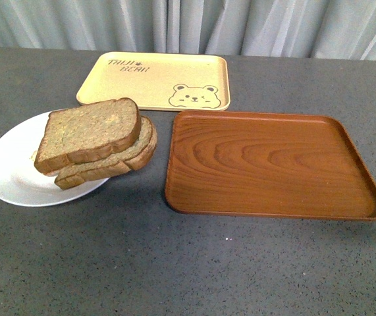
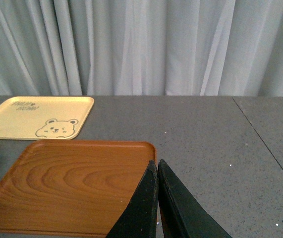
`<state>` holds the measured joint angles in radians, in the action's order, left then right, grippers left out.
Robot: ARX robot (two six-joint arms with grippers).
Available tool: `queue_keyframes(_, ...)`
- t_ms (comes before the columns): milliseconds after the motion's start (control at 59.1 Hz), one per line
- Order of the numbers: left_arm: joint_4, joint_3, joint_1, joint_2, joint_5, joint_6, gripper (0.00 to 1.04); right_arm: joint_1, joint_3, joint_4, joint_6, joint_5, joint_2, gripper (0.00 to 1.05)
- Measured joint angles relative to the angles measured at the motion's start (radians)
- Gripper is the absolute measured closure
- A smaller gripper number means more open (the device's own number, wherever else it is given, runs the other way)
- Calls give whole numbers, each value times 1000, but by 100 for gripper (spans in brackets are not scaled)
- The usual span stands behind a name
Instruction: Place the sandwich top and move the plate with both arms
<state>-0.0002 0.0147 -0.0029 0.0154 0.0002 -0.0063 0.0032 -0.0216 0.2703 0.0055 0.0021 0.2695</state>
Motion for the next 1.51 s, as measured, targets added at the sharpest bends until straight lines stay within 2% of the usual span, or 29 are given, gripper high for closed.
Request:
queue_keyframes(288,0,0,0,0,0,0,9,0,0,-95,0,0,-95,103)
queue_keyframes(372,0,0,0,0,0,0,9,0,0,-253,0,0,-222,103)
queue_keyframes(643,0,0,0,0,0,0,9,0,0,-269,0,-2,-262,103)
queue_keyframes(677,0,0,0,0,0,0,9,0,0,-269,-1,-2,-263,100)
queue_keyframes(762,0,0,0,0,0,0,9,0,0,-269,-1,-2,-263,84)
queue_keyframes(796,-17,6,8,13,32,-2,9,0,0,-269,-1,-2,-263,79)
queue_keyframes(830,-154,59,53,78,198,-13,9,0,0,-269,-1,0,-263,73)
queue_keyframes(880,-298,143,76,234,370,-40,9,0,0,-269,-1,-2,-264,65)
queue_keyframes(931,-315,182,65,356,461,-76,9,0,0,-269,-1,-2,-264,56)
queue_keyframes(1050,-140,251,41,656,489,-161,9,0,0,-270,-1,-2,-265,35)
queue_keyframes(1117,-29,286,57,799,481,-207,9,0,0,-270,-1,-2,-265,24)
queue_keyframes(1185,135,344,95,1009,478,-288,9,0,0,-270,-1,-2,-265,9)
queue_keyframes(1270,251,410,135,1207,471,-357,9,0,0,-270,-1,-2,-265,9)
queue_keyframes(1507,402,527,219,1557,473,-527,9,0,0,-270,-1,-2,-265,9)
